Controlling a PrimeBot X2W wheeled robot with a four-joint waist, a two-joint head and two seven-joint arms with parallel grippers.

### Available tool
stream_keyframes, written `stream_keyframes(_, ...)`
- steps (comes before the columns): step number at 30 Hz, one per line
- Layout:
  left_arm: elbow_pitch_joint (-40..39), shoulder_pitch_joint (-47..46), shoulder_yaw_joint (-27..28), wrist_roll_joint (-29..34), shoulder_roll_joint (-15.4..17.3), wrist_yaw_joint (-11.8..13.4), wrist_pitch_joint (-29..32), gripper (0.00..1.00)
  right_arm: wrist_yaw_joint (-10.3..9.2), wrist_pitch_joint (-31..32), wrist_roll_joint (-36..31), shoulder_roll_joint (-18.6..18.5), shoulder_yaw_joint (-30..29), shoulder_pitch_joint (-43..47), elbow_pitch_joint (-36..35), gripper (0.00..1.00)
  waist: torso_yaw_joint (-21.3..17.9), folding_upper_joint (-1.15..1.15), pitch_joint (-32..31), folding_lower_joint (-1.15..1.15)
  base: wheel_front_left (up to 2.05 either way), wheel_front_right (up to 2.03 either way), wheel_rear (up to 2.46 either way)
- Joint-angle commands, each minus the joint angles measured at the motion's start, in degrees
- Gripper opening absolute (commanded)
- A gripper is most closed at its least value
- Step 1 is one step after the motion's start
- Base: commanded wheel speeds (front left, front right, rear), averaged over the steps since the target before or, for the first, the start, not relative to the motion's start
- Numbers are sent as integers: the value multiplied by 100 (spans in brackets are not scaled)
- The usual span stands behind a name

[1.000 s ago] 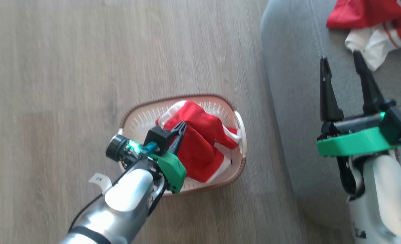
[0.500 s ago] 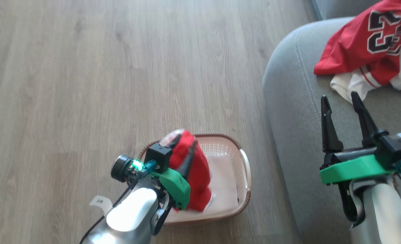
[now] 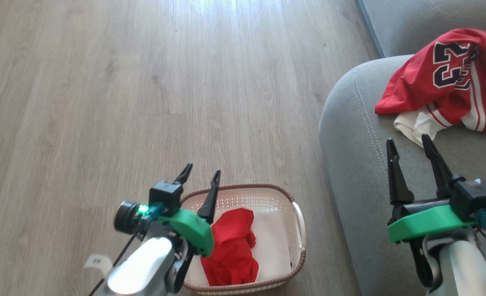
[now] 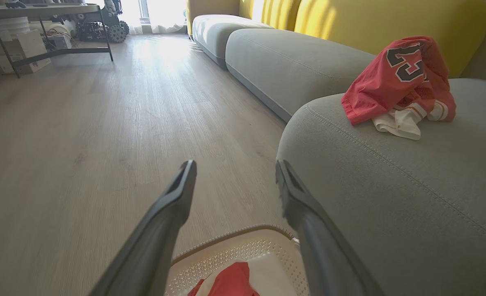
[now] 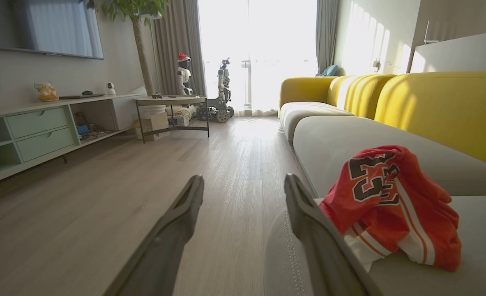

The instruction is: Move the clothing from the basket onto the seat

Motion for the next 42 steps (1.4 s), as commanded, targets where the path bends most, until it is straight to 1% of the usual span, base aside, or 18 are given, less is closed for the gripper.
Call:
stream_keyframes(1, -245, -30, 254, -48, 231, 77, -71, 100, -2, 30, 12, 11, 116, -56, -201, 100, -1, 0, -74, 0, 0, 0, 0)
stream_keyframes(8, -668, 324, 524, -184, 613, 315, -71, 100, -2, 64, -3, 11, 73, 70, -188, 100, 49, 0, -170, 0, 0, 0, 0)
stream_keyframes(13, -1173, 726, 867, -218, 899, 580, -71, 100, -2, 87, 15, 11, 113, 126, -120, 100, 117, 0, -221, 0, 0, 0, 0)
stream_keyframes(14, -1173, 726, 867, -218, 899, 580, -71, 100, -2, 87, 15, 11, 113, 126, -120, 100, 117, 0, -221, 0, 0, 0, 0)
stream_keyframes(17, -1559, 1058, 1130, -181, 1019, 768, -71, 100, -2, 88, 57, 11, 134, 170, -45, 100, 178, 0, -240, 0, 0, 0, 0)
stream_keyframes(24, -2386, 1842, 1616, 10, 1231, 1086, -71, 100, -2, 63, 132, 11, 177, 216, 131, 100, 343, 0, -226, 0, 0, 0, 0)
stream_keyframes(30, -2792, 2314, 1868, 114, 1303, 1192, -71, 100, -2, 31, 264, 11, 272, 220, 364, 100, 377, 0, -232, 0, 0, 0, 0)
stream_keyframes(42, -2974, 2691, 2146, 191, 1251, 1184, -71, 100, -2, -38, 372, 11, 388, 144, 880, 100, 348, 0, -289, 0, 0, 0, 0)
